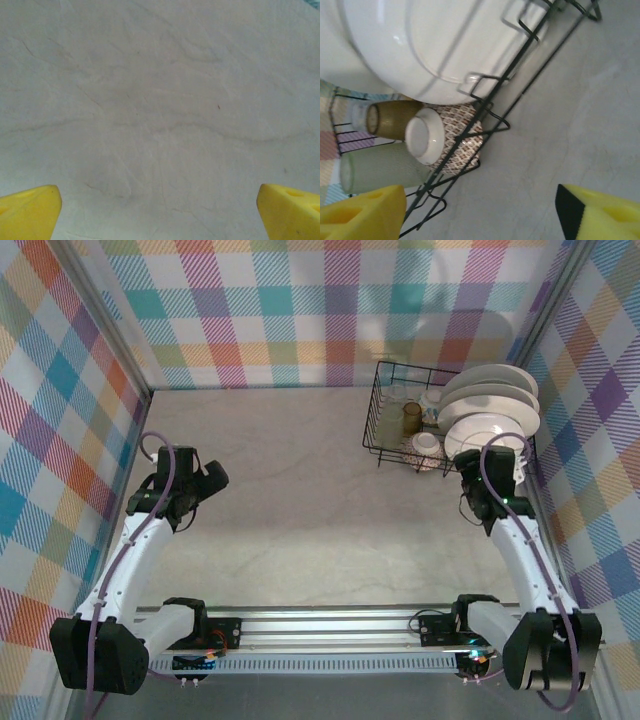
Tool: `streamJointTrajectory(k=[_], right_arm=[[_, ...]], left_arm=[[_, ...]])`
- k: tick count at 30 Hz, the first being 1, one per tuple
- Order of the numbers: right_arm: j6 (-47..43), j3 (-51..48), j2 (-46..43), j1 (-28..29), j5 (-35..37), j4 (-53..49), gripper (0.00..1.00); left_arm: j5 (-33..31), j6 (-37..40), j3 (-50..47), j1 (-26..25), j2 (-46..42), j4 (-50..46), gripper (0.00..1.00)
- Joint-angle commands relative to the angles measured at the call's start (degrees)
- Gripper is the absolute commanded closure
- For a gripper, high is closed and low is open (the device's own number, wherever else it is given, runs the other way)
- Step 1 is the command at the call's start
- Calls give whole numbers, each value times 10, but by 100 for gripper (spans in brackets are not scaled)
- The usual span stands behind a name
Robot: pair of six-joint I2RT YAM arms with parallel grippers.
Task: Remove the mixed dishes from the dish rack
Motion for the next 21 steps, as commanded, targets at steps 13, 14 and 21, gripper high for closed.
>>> streamJointTrajectory(k=[13, 14, 21], right_arm=[[187, 116, 154, 95, 66, -57, 36], [191, 123, 163, 96, 68, -57, 36], [198, 167, 216, 97, 66, -66, 42]], left_arm=[[56, 21, 0, -4, -32, -19, 0], [71, 22, -1, -4, -35, -15, 0], [345, 42, -57, -9, -109, 128, 0]])
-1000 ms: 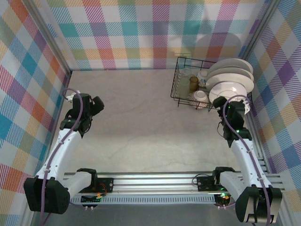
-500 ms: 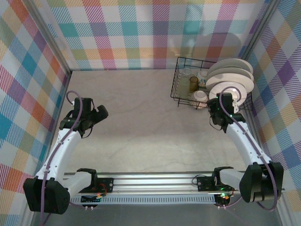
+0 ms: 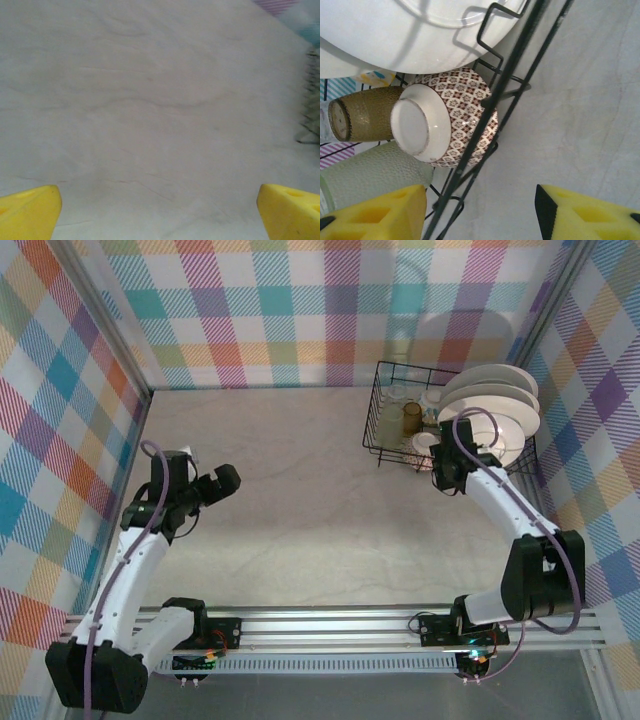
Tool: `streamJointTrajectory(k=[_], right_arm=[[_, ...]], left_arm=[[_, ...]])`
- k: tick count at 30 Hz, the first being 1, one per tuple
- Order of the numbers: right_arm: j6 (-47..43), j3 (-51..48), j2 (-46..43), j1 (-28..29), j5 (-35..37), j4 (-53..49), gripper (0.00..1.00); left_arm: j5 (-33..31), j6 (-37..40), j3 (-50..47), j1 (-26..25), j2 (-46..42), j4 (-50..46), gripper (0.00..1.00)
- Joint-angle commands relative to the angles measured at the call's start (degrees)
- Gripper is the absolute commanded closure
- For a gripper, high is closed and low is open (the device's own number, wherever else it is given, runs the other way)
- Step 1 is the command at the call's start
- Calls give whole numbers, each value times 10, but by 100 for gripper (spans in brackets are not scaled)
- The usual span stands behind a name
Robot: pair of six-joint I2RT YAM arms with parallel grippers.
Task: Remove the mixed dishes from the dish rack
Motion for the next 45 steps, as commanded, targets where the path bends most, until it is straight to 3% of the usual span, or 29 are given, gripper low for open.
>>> streamJointTrajectory(k=[1, 5, 8, 18, 45], right_arm=[[20, 23, 16, 5, 7, -16, 42], [21, 37, 37, 5, 0, -17, 47], [21, 47, 52, 6, -5, -21, 48], [23, 74, 93, 6, -25, -21, 54], [-35, 72, 101, 7, -70, -16, 91]], left_arm=[[196, 5, -38, -6, -48, 122, 0], [330, -57, -84, -21, -71, 283, 0], [372, -103, -107, -34, -65, 361, 0], [344, -69, -98, -61, -73, 313, 0], [301, -40, -91, -80, -88, 268, 0]])
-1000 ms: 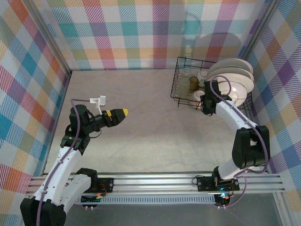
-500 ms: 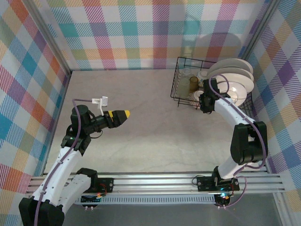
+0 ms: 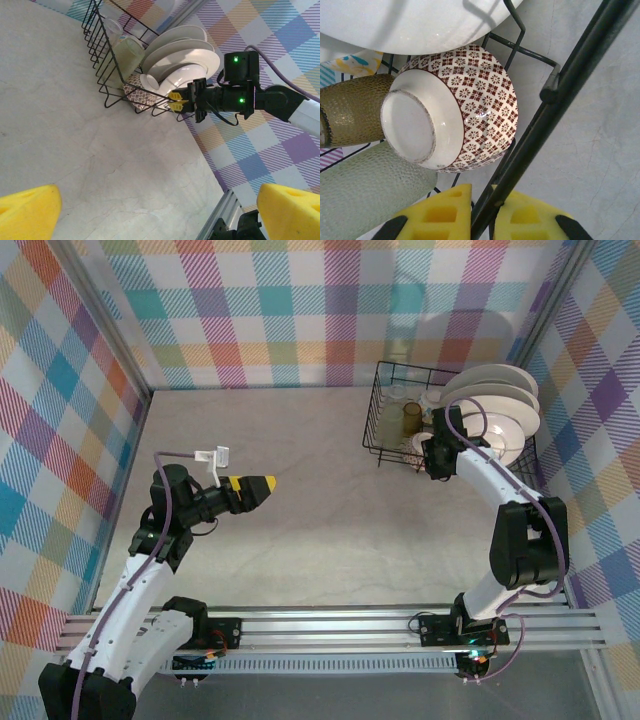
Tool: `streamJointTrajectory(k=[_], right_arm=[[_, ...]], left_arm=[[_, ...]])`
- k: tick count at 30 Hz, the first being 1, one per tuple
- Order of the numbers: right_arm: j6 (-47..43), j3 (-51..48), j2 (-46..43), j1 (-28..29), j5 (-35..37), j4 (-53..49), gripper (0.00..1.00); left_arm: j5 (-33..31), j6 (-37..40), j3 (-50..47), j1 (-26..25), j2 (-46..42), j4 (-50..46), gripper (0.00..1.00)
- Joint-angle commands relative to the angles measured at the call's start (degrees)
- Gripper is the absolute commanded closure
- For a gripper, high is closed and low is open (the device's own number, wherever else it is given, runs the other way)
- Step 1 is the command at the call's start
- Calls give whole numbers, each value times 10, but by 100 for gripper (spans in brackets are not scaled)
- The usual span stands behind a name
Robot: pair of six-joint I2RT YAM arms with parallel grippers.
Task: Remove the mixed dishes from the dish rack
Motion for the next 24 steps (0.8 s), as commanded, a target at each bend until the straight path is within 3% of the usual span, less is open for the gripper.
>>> streamJointTrajectory(k=[1, 4, 24], right_arm=[[-65, 2, -2, 5, -27, -7, 93], [-84, -2, -5, 5, -45, -4, 100], [-261, -58, -75, 12, -152, -8, 100]], left_arm=[[-7, 14, 11, -10, -12, -11, 0], [-12, 16, 12, -10, -12, -15, 0], [-39, 26, 15, -12, -18, -36, 0]])
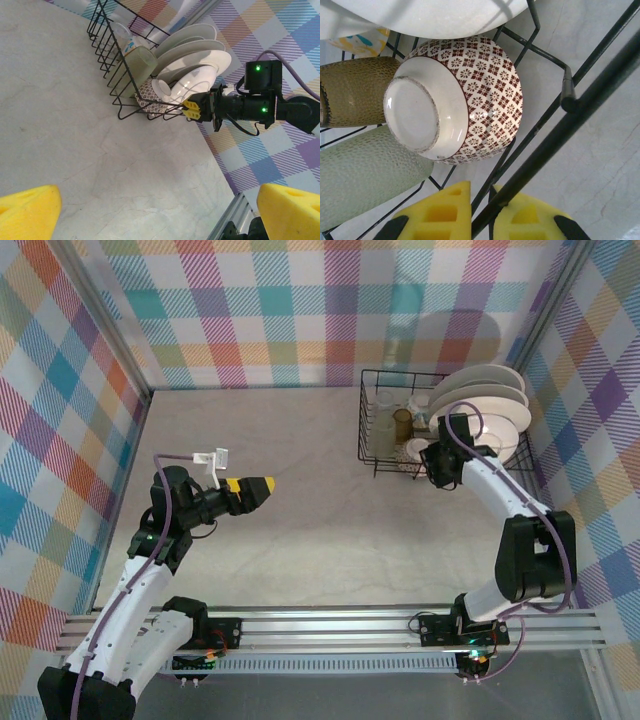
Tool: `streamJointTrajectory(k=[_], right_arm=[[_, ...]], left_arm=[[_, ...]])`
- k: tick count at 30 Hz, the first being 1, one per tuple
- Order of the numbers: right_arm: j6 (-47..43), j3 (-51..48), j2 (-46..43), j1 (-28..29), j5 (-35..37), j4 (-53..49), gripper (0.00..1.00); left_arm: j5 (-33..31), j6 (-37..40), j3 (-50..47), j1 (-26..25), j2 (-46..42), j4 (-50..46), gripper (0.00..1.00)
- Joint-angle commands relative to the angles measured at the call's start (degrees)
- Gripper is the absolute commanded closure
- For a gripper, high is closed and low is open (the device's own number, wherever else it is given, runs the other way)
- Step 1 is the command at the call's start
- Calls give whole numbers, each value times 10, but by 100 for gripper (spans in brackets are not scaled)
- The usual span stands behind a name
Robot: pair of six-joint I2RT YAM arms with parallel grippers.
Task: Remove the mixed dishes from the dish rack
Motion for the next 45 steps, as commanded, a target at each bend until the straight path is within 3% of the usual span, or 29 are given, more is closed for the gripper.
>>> streamJointTrajectory(k=[1, 22, 32, 45], right_arm=[[-137, -7, -25, 23, -81, -16, 100], [-465, -61, -87, 102, -197, -38, 100], [-542, -15, -46, 102, -188, -73, 100], [-527, 38, 10, 49, -157, -83, 100]], left_arm=[[-10, 15, 15, -10, -9, -9, 0], [-63, 33, 22, -10, -12, -46, 0], [-77, 32, 23, -10, -7, -58, 0], [-89, 33, 24, -16, 0, -69, 0]])
